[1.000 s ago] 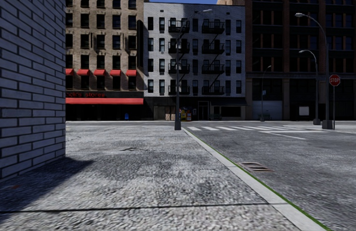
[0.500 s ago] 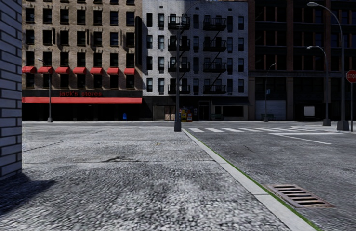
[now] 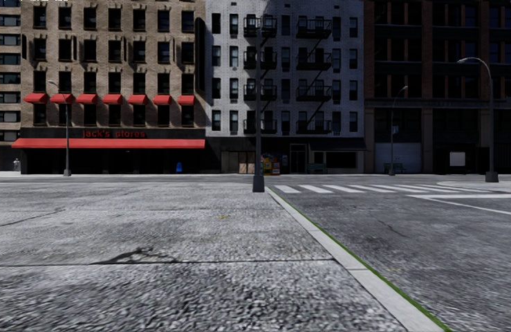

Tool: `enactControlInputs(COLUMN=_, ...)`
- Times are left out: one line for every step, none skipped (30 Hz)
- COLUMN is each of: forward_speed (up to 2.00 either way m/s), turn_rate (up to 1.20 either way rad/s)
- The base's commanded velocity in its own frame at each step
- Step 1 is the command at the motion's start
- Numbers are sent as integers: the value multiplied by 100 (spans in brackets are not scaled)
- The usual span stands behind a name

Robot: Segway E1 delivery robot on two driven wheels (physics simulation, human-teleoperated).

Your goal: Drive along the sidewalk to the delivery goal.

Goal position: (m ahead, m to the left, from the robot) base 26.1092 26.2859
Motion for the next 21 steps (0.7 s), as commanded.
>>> enactControlInputs(forward_speed=200, turn_rate=50)
enactControlInputs(forward_speed=200, turn_rate=50)
enactControlInputs(forward_speed=200, turn_rate=54)
enactControlInputs(forward_speed=200, turn_rate=57)
enactControlInputs(forward_speed=200, turn_rate=57)
enactControlInputs(forward_speed=200, turn_rate=57)
enactControlInputs(forward_speed=200, turn_rate=58)
enactControlInputs(forward_speed=200, turn_rate=58)
enactControlInputs(forward_speed=200, turn_rate=58)
enactControlInputs(forward_speed=200, turn_rate=58)
enactControlInputs(forward_speed=200, turn_rate=58)
enactControlInputs(forward_speed=200, turn_rate=58)
enactControlInputs(forward_speed=200, turn_rate=58)
enactControlInputs(forward_speed=200, turn_rate=58)
enactControlInputs(forward_speed=200, turn_rate=58)
enactControlInputs(forward_speed=200, turn_rate=58)
enactControlInputs(forward_speed=200, turn_rate=58)
enactControlInputs(forward_speed=200, turn_rate=58)
enactControlInputs(forward_speed=200, turn_rate=58)
enactControlInputs(forward_speed=200, turn_rate=58)
enactControlInputs(forward_speed=200, turn_rate=58)
